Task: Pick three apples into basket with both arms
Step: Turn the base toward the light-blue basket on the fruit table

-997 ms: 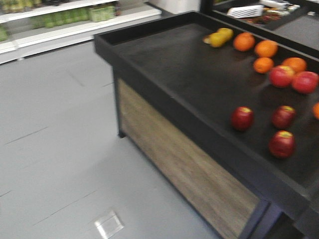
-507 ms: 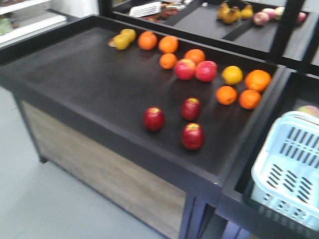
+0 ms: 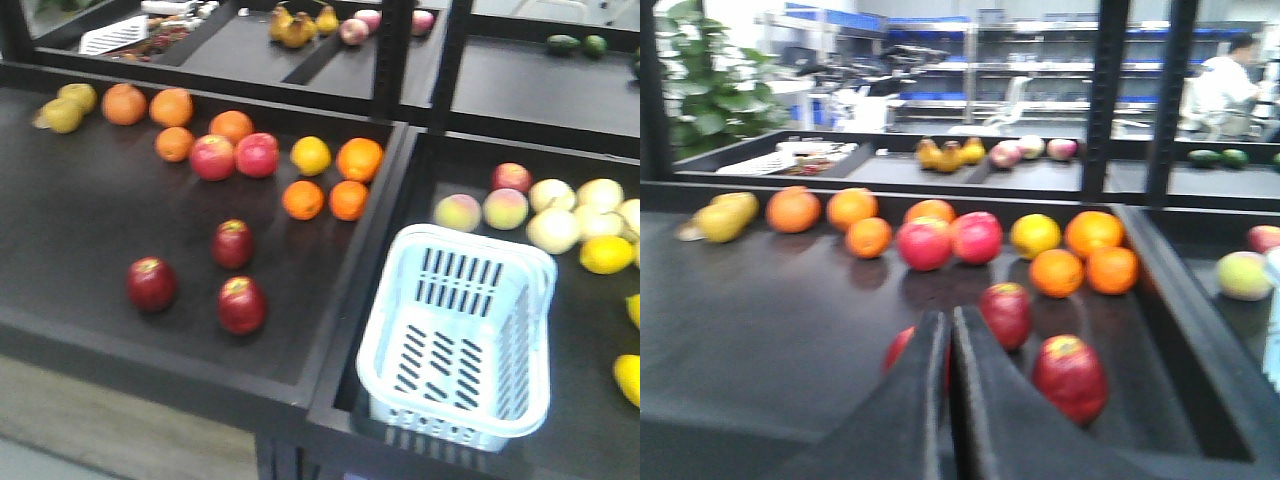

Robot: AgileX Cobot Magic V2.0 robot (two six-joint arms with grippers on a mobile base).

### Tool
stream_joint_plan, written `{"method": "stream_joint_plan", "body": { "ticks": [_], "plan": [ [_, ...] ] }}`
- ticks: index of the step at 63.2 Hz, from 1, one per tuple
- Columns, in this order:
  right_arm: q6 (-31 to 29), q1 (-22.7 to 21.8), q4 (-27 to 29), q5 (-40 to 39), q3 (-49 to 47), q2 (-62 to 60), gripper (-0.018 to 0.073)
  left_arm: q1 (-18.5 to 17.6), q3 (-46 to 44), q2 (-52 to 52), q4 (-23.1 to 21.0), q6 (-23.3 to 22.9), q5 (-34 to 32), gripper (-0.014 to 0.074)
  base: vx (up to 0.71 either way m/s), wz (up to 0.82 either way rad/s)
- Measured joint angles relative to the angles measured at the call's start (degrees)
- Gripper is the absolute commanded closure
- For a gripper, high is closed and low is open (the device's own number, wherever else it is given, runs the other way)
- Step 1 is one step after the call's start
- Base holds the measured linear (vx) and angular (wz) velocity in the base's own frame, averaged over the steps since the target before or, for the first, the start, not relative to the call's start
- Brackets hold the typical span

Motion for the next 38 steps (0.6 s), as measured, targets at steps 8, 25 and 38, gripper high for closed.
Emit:
{"method": "stream_joint_plan", "body": {
  "ticks": [8,25,38],
  "plan": [
    [0.0,0.0,0.0,0.0,0.0,0.0,0.0568,0.0,0.0,0.0,0.0,0.0,0.0,0.0603,0.13,-0.49],
    [0.0,0.0,0.0,0.0,0.0,0.0,0.0568,0.0,0.0,0.0,0.0,0.0,0.0,0.0603,0.12,-0.47],
    [0.0,0.0,0.0,0.0,0.0,0.0,0.0568,0.0,0.0,0.0,0.0,0.0,0.0,0.0603,0.11,-0.41]
  ]
}}
